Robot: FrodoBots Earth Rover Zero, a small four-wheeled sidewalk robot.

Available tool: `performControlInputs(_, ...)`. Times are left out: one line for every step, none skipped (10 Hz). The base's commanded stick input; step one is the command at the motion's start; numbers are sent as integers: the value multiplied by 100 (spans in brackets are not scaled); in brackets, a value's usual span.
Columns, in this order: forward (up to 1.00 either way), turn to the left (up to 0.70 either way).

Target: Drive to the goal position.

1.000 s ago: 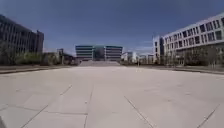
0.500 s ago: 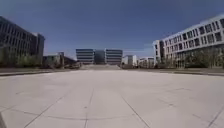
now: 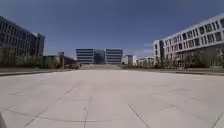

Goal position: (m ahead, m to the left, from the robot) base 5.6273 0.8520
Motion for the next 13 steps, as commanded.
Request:
performControlInputs(9, -5)
performControlInputs(9, -5)
performControlInputs(9, -5)
performControlInputs(9, -5)
performControlInputs(9, -5)
performControlInputs(9, -5)
performControlInputs(9, -5)
performControlInputs(9, -5)
performControlInputs(9, -5)
performControlInputs(9, -5)
performControlInputs(9, -5)
performControlInputs(9, -5)
performControlInputs(9, -5)
